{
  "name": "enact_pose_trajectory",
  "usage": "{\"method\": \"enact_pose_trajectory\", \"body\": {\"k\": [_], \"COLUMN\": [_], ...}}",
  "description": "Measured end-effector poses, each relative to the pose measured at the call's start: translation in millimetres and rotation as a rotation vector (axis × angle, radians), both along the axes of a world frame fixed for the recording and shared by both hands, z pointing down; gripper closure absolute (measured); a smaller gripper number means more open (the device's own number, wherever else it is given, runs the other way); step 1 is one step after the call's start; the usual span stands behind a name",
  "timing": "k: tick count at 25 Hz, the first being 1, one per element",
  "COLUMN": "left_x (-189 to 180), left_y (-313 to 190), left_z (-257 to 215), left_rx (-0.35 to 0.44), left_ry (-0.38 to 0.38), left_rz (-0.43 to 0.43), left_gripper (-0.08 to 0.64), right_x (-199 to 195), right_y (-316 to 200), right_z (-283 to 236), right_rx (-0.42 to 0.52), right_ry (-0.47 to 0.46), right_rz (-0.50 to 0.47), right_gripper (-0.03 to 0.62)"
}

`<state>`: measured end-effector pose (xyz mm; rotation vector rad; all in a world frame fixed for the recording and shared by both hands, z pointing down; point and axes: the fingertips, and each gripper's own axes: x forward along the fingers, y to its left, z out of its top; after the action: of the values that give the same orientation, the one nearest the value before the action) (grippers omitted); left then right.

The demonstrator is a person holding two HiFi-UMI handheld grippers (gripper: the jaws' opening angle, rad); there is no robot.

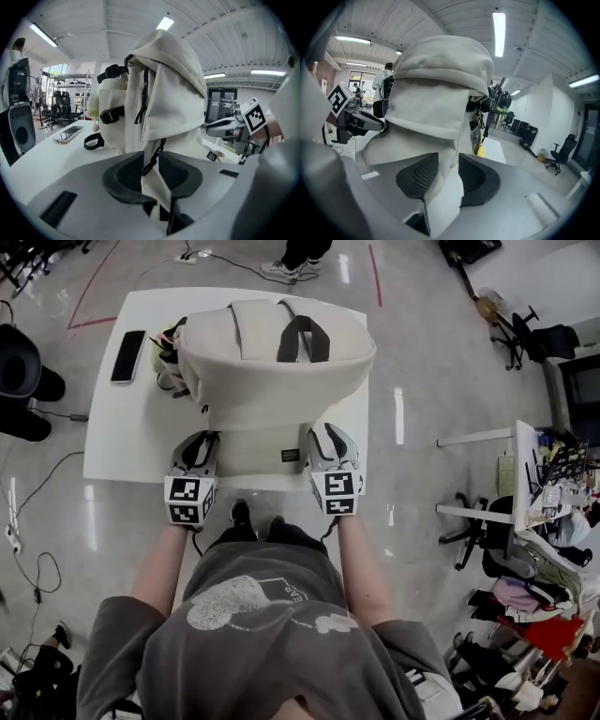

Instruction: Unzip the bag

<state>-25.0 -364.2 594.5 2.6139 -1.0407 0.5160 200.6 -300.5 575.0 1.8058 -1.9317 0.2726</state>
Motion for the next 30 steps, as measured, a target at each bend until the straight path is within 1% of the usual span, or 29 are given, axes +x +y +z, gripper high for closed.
{"method": "enact_pose_trajectory", "body": {"k": [3, 5, 8, 11, 14, 16, 18, 26, 30], "left_x": [0.0, 3.9, 10.0, 15.5, 23.6, 27.5, 29.4, 27.2, 24.5], "left_y": [2.3, 6.9, 17.3, 31.5, 51.7, 68.8, 87.8, 171.4, 215.2], "left_z": [-0.6, -3.7, -14.6, -30.6, -47.5, -59.5, -68.2, -82.7, -94.7], "left_rx": [-0.018, -0.019, -0.002, 0.017, 0.042, 0.059, 0.071, 0.102, 0.121], "left_ry": [0.041, 0.057, 0.065, 0.080, 0.119, 0.150, 0.158, 0.139, 0.141], "left_rz": [-0.036, -0.037, -0.026, -0.036, -0.043, -0.048, -0.054, -0.078, -0.095], "left_gripper": [0.457, 0.457, 0.459, 0.471, 0.480, 0.495, 0.506, 0.509, 0.509], "right_x": [2.6, 6.5, 10.0, 11.0, 10.4, 8.2, 5.3, 6.1, 4.0], "right_y": [7.1, 9.6, 15.8, 27.8, 45.6, 61.6, 80.5, 167.6, 213.0], "right_z": [0.3, -2.9, -15.3, -29.8, -40.0, -46.7, -52.1, -62.3, -64.9], "right_rx": [0.009, 0.024, 0.063, 0.103, 0.142, 0.159, 0.167, 0.189, 0.192], "right_ry": [-0.012, -0.037, -0.070, -0.099, -0.124, -0.141, -0.149, -0.163, -0.158], "right_rz": [0.017, 0.037, 0.057, 0.061, 0.049, 0.035, 0.014, -0.020, -0.048], "right_gripper": [0.463, 0.465, 0.467, 0.480, 0.492, 0.494, 0.499, 0.511, 0.514]}}
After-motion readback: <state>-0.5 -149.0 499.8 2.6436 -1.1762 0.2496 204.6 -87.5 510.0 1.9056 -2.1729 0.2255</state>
